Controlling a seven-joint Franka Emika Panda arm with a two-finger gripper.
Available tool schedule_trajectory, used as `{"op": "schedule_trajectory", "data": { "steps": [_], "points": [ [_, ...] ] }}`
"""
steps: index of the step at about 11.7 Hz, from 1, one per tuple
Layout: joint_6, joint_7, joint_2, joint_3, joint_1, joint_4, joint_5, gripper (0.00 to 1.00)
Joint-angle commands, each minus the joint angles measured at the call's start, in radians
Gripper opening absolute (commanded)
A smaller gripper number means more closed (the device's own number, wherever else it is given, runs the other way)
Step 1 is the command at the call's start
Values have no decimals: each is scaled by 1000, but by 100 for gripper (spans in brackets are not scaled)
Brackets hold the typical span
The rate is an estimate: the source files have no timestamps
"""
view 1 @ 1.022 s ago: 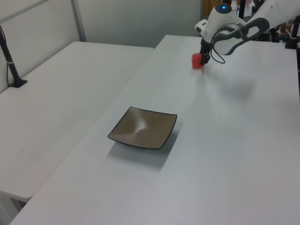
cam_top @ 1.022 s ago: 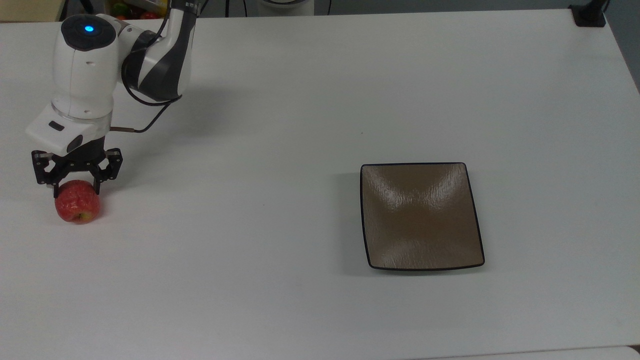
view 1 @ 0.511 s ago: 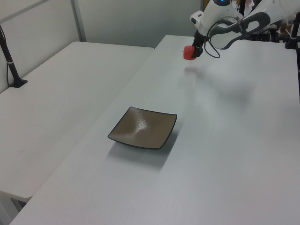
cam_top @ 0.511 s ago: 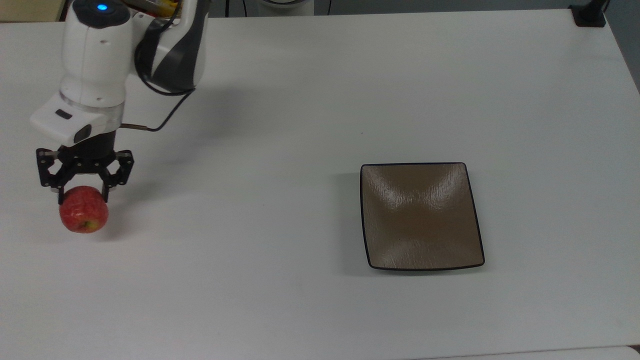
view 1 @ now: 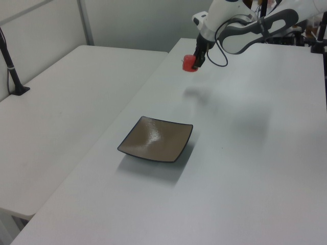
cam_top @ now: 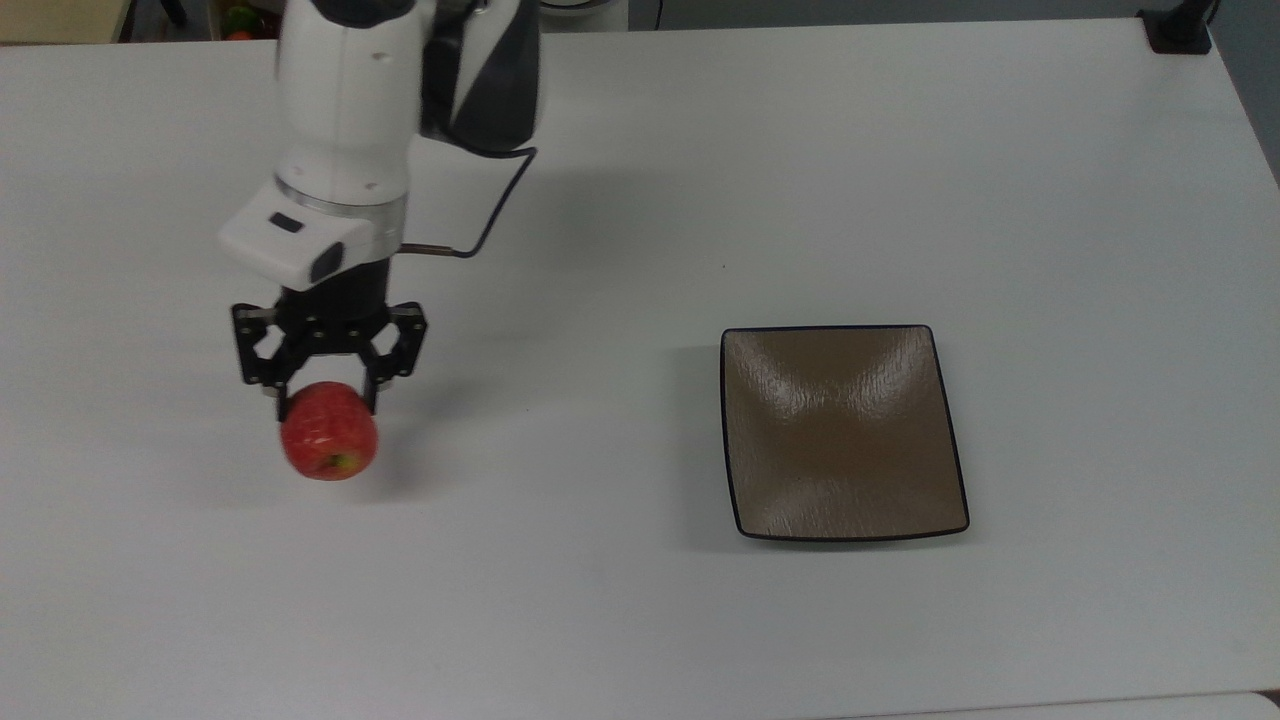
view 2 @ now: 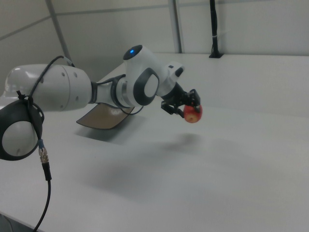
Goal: Apples placed on a ceramic plate
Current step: 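Lift the apple and carry it toward the brown square plate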
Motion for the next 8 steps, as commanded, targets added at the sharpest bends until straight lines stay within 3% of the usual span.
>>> {"op": "schedule_trajectory", "data": {
  "steps": [1, 8],
  "points": [
    [-100, 108, -82, 37, 66, -57, -13, 45],
    [-185, 579, -87, 89, 258, -56, 0, 45]
  ]
}}
